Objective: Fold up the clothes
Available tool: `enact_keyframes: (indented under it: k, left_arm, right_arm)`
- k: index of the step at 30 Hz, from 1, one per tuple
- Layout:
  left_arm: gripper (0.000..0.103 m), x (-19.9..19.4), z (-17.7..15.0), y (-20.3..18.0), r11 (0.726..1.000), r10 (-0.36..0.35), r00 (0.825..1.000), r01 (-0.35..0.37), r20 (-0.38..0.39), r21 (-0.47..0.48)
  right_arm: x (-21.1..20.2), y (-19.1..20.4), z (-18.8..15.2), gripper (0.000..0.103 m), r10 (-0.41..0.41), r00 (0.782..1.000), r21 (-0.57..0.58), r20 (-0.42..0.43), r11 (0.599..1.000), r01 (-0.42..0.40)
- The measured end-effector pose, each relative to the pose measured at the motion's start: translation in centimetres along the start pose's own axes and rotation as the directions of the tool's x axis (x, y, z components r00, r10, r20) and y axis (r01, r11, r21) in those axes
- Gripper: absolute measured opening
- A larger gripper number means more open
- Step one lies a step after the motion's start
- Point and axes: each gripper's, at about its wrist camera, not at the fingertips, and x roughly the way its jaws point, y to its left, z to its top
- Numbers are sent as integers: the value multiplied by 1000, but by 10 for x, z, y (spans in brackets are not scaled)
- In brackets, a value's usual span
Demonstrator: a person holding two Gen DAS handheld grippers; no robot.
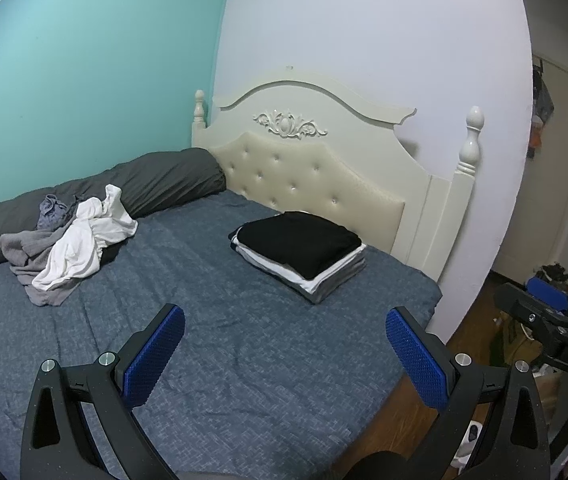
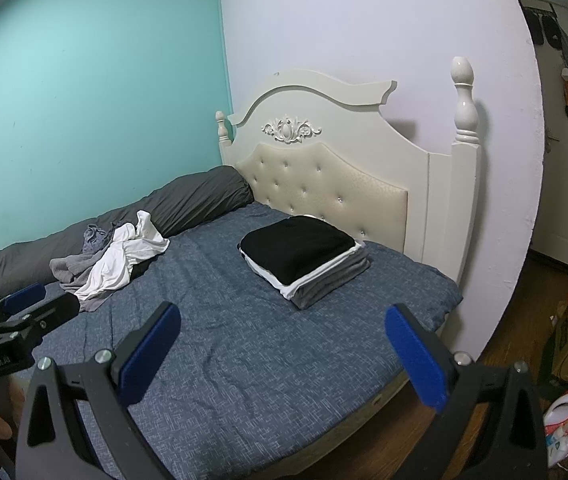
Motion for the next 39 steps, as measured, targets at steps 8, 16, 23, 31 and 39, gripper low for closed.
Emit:
enact_keyframes:
  k: [8, 16, 23, 31, 39]
  left_arm:
    - [103, 1, -1, 0, 1000, -8, 1000, 8, -2, 0]
    - [103, 0, -1, 0, 1000, -4, 1000, 4, 5, 2]
    - [103, -1, -2, 1, 1000, -4, 1000, 4, 6, 4]
    - [102, -2, -2, 1, 1000, -6, 1000, 6, 7, 11]
    - [103, -1, -1, 4, 1000, -5, 1000, 5, -2, 1]
  right_arm:
    - [0, 0, -1, 103, -4, 1000, -2, -1, 1000, 4]
    - [0, 0, -2, 103, -16, 1000, -6, -1, 1000, 16]
    - [0, 0, -2, 103, -15, 1000, -5, -7, 1000, 15]
    - [2, 0, -4, 103, -18, 1000, -8, -14, 1000, 17]
    - [5, -1, -6, 103, -17, 999, -6, -27, 1000, 17]
